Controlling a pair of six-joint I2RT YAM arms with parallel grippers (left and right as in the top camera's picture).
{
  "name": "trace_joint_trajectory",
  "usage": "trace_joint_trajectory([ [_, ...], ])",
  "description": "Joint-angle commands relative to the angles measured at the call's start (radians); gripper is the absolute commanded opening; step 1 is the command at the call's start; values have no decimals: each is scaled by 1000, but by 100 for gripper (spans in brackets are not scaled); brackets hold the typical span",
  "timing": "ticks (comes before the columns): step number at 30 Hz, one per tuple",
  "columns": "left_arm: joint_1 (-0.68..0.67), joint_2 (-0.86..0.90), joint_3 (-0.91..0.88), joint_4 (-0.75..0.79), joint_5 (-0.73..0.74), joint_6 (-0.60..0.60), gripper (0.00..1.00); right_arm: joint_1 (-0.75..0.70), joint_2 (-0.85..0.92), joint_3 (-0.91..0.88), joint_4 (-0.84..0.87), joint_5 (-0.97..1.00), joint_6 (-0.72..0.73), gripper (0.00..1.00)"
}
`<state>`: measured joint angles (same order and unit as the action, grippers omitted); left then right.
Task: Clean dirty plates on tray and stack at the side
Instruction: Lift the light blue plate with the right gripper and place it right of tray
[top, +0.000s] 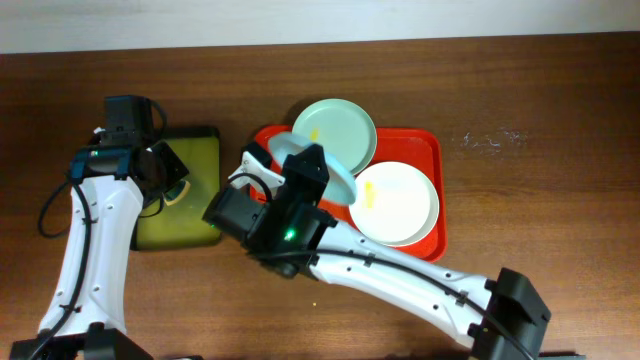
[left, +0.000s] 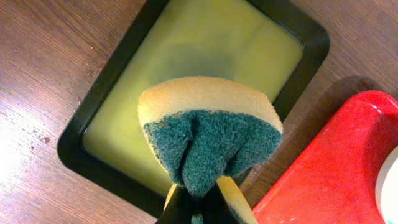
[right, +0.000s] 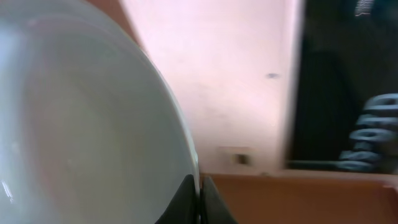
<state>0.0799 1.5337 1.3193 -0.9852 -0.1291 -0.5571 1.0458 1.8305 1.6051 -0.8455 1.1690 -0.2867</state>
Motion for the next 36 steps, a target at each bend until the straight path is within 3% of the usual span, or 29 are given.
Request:
trace_joint_trajectory([
  [1,2,2,-7,-4,10,20,0,-71,7,-18,-70,-77,138,4],
  [3,2,2,-7,-3,11,20,0,-58,1,-16,-84,204,133,4],
  [5,2,2,-7,-1,11,20,0,-36,-3,-15,-25,418,5,4],
  [7,2,2,-7,-1,10,20,0,-30,-5,-14,-18,308,9,4],
  [10,2,2,-7,-1,10,20,0,-60,-2,-28,-17,-239,79,4],
  [12,2,2,-7,-1,10,20,0,-111,4,-40,-30,-304,115,4],
  [15,2,2,-7,-1,11,20,0,-134,-53,-37,-30,-242,304,4],
  [16,2,2,-7,-1,11,20,0,-153,-95,-36,-33,-282,460,4],
  [19,2,2,-8,-2,29,20,0,-266,-201,-36,-33,-619,737,4],
  [22,2,2,-9,-12,28,21,0,-415,-235,-36,-72,-781,740,4],
  [26,2,3,-10,-12,28,28,0,-615,-235,-56,-174,-829,729,4],
  [32,2,3,-10,-12,28,29,0,-961,-235,-59,-160,-1004,516,4],
  [36,2,3,-10,-11,29,28,0,-1193,-212,-74,-152,-1068,492,4],
])
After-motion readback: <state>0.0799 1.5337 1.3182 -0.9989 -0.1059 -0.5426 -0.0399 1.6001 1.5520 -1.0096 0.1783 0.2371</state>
